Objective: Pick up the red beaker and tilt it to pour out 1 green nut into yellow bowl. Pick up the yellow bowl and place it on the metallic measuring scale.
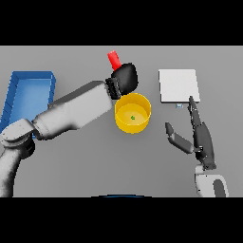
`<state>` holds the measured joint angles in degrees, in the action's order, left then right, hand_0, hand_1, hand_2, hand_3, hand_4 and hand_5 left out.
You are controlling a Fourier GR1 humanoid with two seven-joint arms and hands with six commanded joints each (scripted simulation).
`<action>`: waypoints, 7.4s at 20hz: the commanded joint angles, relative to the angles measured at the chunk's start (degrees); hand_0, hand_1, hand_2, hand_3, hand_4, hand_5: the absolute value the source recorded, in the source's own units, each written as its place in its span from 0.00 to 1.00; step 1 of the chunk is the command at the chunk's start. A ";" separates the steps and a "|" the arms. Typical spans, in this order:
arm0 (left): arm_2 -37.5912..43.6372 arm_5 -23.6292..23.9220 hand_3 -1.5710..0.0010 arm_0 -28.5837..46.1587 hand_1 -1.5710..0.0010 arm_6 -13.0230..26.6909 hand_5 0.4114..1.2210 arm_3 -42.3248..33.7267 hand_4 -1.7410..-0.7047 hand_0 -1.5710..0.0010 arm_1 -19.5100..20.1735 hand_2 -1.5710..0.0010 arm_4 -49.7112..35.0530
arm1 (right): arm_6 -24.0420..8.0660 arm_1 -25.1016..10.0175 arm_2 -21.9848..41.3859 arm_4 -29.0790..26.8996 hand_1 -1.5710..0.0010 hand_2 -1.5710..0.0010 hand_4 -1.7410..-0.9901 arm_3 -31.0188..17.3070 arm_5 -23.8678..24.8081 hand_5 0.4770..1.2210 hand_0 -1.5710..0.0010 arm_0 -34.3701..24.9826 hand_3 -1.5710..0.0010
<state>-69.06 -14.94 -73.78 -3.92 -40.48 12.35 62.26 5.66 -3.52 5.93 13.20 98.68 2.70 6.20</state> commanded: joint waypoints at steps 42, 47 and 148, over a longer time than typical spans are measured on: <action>41.37 25.75 0.05 -2.48 0.00 19.19 1.00 33.97 0.00 0.00 22.63 0.00 -63.09 | 4.70 -1.10 0.39 -2.05 1.00 1.00 0.75 -3.34 -3.08 0.28 1.00 -2.39 1.00; 45.45 30.14 0.13 10.64 0.00 24.02 1.00 21.13 0.00 0.00 23.88 0.00 -68.43 | 4.62 -1.23 0.92 -0.66 1.00 1.00 0.72 -2.98 -2.40 0.31 1.00 -2.30 1.00; 38.26 30.29 1.00 42.97 1.00 26.77 0.35 -28.10 0.98 1.00 37.41 1.00 -83.65 | -0.82 -24.20 24.68 34.37 0.00 0.04 0.00 -18.76 -34.51 1.00 0.00 -45.41 0.26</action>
<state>-30.79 15.36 -30.81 22.81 -68.58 49.78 -21.39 4.86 -27.79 30.59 47.59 79.91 -31.85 -39.22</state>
